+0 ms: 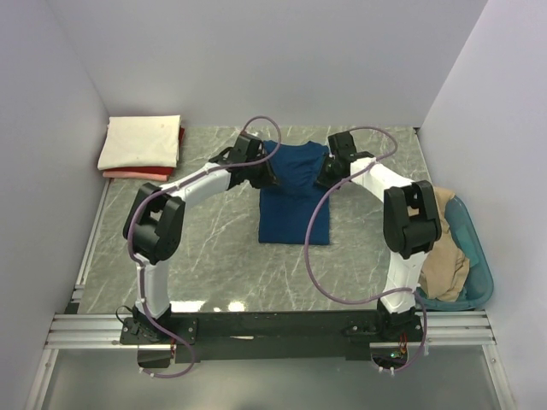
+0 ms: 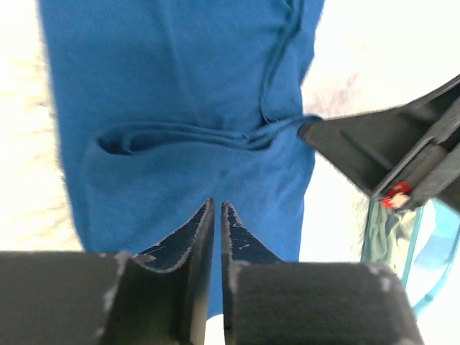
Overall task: Fold and stack the t-shirts
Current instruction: Fold the tshirt
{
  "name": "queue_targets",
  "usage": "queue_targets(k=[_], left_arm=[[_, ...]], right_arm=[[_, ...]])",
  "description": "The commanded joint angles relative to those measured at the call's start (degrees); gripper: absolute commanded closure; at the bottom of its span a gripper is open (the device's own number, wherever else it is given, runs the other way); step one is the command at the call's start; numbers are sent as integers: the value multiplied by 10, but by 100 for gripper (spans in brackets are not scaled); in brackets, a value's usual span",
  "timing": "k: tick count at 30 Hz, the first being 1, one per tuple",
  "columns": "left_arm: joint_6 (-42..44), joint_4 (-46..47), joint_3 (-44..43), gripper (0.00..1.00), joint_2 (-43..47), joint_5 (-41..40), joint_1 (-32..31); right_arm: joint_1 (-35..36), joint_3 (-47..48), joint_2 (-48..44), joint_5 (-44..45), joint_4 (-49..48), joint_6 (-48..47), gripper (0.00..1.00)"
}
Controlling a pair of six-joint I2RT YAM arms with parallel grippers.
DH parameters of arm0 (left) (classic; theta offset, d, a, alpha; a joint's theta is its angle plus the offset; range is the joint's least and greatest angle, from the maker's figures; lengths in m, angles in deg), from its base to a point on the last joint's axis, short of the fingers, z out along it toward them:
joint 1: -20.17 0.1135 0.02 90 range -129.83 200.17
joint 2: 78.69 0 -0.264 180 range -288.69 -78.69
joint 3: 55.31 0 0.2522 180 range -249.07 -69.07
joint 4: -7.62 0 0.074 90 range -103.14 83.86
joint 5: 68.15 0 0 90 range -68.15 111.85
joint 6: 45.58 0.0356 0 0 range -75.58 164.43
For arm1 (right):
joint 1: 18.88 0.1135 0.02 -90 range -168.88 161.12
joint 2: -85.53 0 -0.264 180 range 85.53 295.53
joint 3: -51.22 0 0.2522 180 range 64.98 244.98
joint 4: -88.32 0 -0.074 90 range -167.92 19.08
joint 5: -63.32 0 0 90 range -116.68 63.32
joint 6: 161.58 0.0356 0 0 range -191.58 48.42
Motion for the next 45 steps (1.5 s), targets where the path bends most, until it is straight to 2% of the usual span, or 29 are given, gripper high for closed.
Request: queue_targets(k=[1, 5, 12, 16, 23, 28, 37, 45], left_arm=[[20, 12, -9, 88, -4, 10, -17], [19, 11, -27, 94, -32, 15, -18], [35, -24, -91, 98, -100, 2, -13], [32, -18, -94, 98, -117, -3, 1], [34, -28, -92, 98, -138, -5, 21], [35, -26, -73, 98, -135, -7, 24], [18, -11, -36, 99, -122, -10, 36], [17, -8, -38, 99, -118, -11, 43]], right_arm=[[-2, 4, -70, 9, -8, -4, 73], [10, -55, -118, -6, -32, 4, 73], [43, -92, -137, -15, -46, 4, 73], [48, -77, -109, -25, -46, 0, 73], [47, 11, 11, -19, -16, -13, 73], [20, 27, 54, -11, -8, -5, 73], [-25, -37, 25, -41, -34, 7, 73], [-61, -49, 22, -118, -65, 21, 73]])
